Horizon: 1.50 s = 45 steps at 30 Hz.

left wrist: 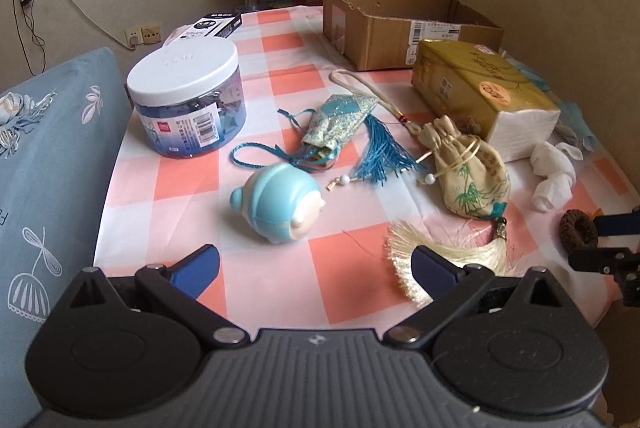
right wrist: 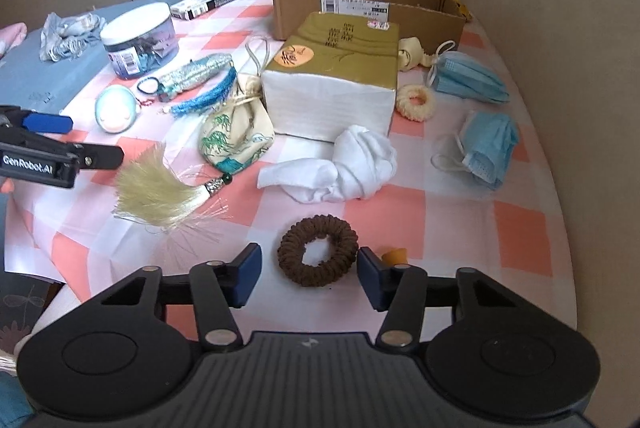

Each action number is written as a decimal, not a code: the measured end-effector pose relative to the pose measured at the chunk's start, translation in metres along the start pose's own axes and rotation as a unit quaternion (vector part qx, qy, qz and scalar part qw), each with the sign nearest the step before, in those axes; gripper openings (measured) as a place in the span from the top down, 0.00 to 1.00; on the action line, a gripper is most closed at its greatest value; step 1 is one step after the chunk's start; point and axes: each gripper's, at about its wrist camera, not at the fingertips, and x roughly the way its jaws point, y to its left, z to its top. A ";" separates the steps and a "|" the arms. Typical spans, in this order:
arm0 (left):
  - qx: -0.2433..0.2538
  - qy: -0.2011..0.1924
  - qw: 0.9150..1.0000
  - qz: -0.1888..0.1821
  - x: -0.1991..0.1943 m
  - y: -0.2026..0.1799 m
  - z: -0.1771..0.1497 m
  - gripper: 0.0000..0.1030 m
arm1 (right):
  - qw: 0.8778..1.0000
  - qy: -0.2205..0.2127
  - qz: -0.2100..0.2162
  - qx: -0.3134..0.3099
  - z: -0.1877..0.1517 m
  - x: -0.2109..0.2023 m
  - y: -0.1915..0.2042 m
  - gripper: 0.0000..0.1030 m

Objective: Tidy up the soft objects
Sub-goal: 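Grasp the light blue ball toy with the left gripper while the right grasps the brown hair tie, then carry the blue ball toy and brown hair tie up toward the cardboard box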

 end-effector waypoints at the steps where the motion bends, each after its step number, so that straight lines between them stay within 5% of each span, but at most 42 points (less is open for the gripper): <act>1: -0.001 -0.001 1.000 0.000 0.001 0.001 0.001 0.03 | 1.000 0.004 -0.001 0.001 0.000 0.002 0.000 0.46; 10: -0.008 -0.005 1.000 0.003 0.012 0.014 0.007 0.14 | 1.000 0.000 -0.012 -0.016 0.006 0.010 0.005 0.58; 26: 0.001 -0.005 1.000 0.000 0.039 0.025 0.024 0.41 | 1.000 0.003 -0.014 -0.019 0.013 0.015 0.008 0.57; 38: -0.003 -0.005 1.000 -0.008 0.044 0.028 0.029 0.45 | 1.000 0.001 -0.023 -0.018 0.018 0.020 0.008 0.54; 45: -0.001 -0.001 1.000 -0.010 0.041 0.028 0.030 0.48 | 1.000 0.003 -0.026 -0.017 0.020 0.020 0.009 0.60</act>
